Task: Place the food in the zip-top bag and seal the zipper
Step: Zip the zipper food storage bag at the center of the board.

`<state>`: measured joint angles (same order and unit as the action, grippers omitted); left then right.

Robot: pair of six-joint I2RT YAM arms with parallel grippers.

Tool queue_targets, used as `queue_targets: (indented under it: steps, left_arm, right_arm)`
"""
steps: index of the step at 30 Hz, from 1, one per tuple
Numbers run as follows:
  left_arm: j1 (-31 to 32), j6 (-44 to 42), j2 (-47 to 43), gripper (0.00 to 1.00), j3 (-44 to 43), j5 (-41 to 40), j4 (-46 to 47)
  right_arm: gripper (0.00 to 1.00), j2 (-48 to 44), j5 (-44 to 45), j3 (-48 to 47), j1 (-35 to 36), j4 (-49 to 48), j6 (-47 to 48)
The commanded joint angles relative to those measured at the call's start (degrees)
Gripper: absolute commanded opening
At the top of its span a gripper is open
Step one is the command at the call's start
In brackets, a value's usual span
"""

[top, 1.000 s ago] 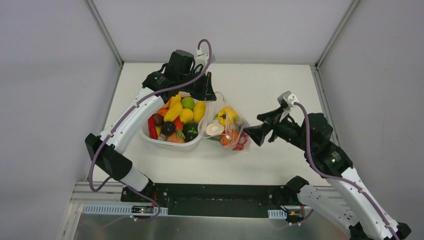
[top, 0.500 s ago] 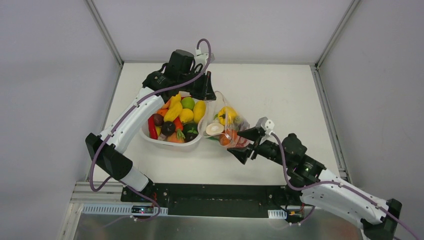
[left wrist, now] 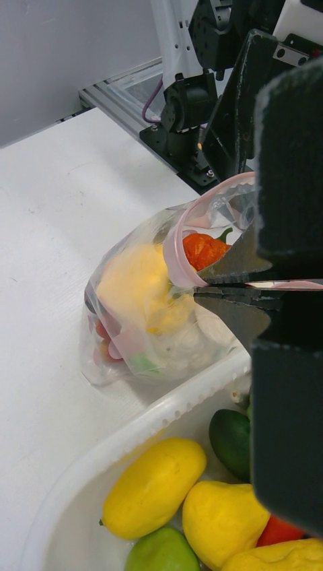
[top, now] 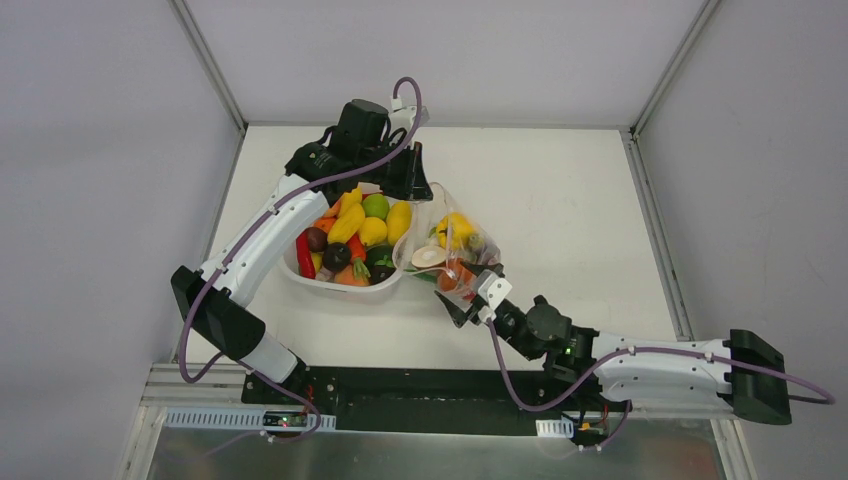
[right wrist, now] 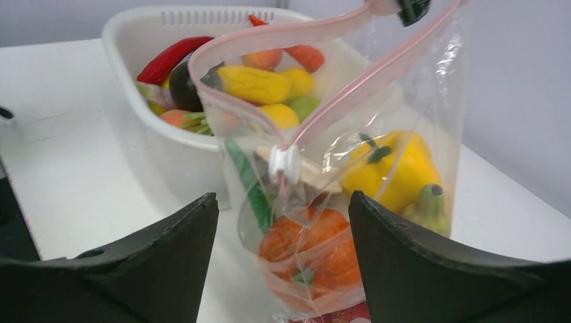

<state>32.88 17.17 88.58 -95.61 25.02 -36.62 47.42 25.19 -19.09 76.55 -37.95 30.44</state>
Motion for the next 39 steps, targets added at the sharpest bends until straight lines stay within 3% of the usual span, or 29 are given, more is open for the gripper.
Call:
queue_targets:
  steps: [1,4,13,16,21,23,28,30,34,39]
  left_arm:
    - [-0.63,1.19,-2.17,0.0,0.38,1.14,2.87]
    - [-0.63,1.73,-2.82,0.0,1.34,1.56,3.86]
    - [-0.63,2.35,-3.59,0.0,2.38,1.94,4.71]
    - [-0.63,2.56,-3.49,0.0,2.36,2.06,5.12]
    - [-0.63,2.78,-3.39,0.0,2.19,2.49,5.2]
    - [-0.63,2.78,-3.47,0.0,2.25,2.49,5.16]
    - [-0.63,2.78,-3.63,0.0,2.54,2.7,5.24]
    - [-0.63,2.74,-3.67,0.0,2.59,2.77,5.24]
    - [-0.63,2.52,-3.85,0.0,2.8,2.41,5.13]
    - [-1.32,2.28,-4.81,0.0,3.04,1.49,5.11]
  right_arm:
    - [0.72,2.45,6.83,0.34,0.4,-15.62,3.18]
    - [0.69,4.66,8.42,0.65,0.35,-20.16,3.53]
    - [0.55,6.01,8.21,1.25,0.35,-20.46,3.72]
    - [0.45,5.95,8.42,1.82,0.26,-20.21,3.67]
    - [0.45,6.0,7.73,1.95,0.26,-18.87,2.5]
    - [0.36,6.29,8.17,1.81,0.06,-19.14,2.83]
    - [0.28,6.77,7.47,1.56,-0.9,-20.32,2.2]
    - [0.14,6.95,7.16,1.51,-1.09,-20.34,2.17]
    - [0.0,6.22,7.88,1.97,-1.23,-20.26,2.35]
    - [0.0,0.68,7.83,0.82,-1.32,-13.97,1.41]
